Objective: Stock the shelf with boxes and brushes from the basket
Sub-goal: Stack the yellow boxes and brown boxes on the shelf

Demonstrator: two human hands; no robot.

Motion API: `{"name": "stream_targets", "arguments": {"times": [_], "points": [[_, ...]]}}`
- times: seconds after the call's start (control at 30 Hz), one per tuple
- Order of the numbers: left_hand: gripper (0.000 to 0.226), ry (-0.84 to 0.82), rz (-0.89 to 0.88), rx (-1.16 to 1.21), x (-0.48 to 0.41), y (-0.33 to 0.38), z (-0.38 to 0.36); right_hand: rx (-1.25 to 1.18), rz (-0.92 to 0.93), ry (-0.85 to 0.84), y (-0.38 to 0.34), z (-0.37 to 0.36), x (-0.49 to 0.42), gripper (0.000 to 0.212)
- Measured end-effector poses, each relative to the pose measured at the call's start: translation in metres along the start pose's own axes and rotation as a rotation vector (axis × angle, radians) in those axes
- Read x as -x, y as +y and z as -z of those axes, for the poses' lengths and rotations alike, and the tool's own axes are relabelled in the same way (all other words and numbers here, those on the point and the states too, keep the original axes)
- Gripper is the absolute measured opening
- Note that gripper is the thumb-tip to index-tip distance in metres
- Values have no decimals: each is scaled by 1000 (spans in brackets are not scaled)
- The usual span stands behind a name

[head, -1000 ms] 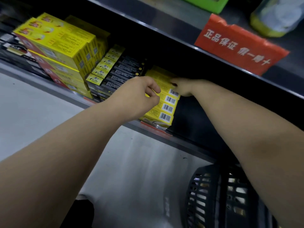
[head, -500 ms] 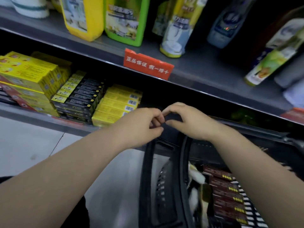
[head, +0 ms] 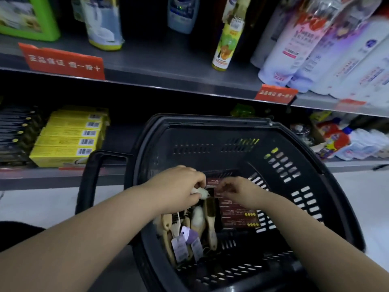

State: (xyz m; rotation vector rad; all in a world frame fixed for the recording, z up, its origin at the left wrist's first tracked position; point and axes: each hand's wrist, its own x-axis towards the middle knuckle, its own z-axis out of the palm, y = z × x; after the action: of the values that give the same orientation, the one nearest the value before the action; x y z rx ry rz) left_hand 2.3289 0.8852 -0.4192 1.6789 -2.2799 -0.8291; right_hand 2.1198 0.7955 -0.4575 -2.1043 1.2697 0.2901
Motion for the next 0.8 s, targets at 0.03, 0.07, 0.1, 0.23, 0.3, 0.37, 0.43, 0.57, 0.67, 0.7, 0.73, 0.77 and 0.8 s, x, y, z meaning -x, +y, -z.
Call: {"name": "stream_targets", "arguments": {"times": [0.03,0.07,0.1,0.23,0.3,0.37,0.43,0.57,0.67,0.7,0.73,0.77,0.8], "points": [[26,-8,7,11,-5,3,-2,34,-23,-38,12,-3,-5,20],[25,-6,20,39,-10,7,-5,91,-42,-80,22,-5,-11,22],[24,2,38,68,-13,10,-8,143,-65,-117,30,-9,-17,24],[23,1,60,105,-22,15,-28,467,-121,-252,64,-31,-38,30],[22,-18,71,129,-24,15,-34,597,-84,-365,81,-49,-41,31],[21,-28,89,141,-26,11,-37,669,-47,-427,91,-67,-43,37],[19,-37,104,151,-26,7,-39,752,-16,-428,92,-81,-51,47],[19,-73,121,149,-27,2,-43,826,39,-398,91,-102,-65,41],[18,-72,123,148,-29,1,-44,756,-26,-346,90,-109,-68,35],[18,-72,123,152,-30,1,-44,736,-42,-349,92,-110,-69,34],[17,-75,123,155,-31,1,-44,729,-41,-348,97,-110,-71,34],[17,-79,124,159,-32,1,-44,713,-51,-355,98,-109,-72,34],[17,-84,126,162,-32,0,-45,705,-62,-375,101,-110,-72,34]]}}
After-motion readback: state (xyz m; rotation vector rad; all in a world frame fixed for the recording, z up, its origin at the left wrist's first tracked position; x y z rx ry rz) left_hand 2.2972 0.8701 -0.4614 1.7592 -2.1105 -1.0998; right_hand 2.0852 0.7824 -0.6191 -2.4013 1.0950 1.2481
